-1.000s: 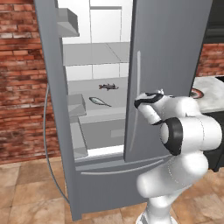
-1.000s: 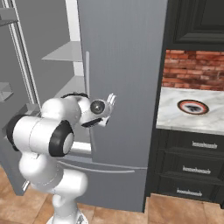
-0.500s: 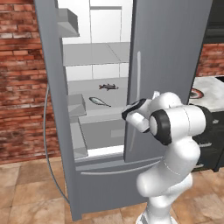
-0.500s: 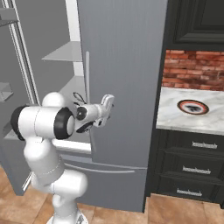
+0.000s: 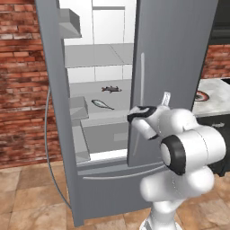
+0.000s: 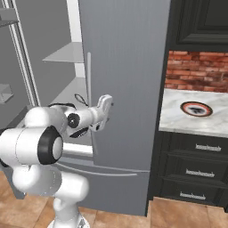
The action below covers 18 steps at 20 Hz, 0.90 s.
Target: Place the fish on the counter behind the older fish on the same shelf of the fridge to maintain FIFO order. Close the fridge door when finished.
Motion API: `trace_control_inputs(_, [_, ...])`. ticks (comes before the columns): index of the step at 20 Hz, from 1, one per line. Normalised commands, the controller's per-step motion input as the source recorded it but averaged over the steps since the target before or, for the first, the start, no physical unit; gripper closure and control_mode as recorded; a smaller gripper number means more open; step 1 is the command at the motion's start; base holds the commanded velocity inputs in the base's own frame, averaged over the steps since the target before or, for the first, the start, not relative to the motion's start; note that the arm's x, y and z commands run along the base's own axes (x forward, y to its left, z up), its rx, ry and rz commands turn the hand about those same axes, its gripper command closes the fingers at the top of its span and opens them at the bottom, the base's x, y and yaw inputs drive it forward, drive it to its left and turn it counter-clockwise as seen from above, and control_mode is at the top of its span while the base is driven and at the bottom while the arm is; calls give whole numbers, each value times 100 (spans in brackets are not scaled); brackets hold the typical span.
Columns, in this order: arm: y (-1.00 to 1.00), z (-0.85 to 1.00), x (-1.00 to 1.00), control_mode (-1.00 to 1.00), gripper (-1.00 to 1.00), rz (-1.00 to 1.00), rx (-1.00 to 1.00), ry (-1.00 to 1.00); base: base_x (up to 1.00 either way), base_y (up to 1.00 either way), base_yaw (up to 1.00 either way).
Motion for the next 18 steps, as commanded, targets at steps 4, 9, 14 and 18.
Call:
trace_control_inputs(4, [0,100,-59,-100,-100,0,-3,6,0,0,0])
trace_control_inputs(9, [3,59,-68,-100,-100,-10,-4,4,0,0,0])
trace_control_inputs(14, [0,15,-15,-100,-100,0,-3,1,0,0,0])
trace_control_inputs(18, [0,100,-62,-100,-100,2,-20,-1,0,0,0])
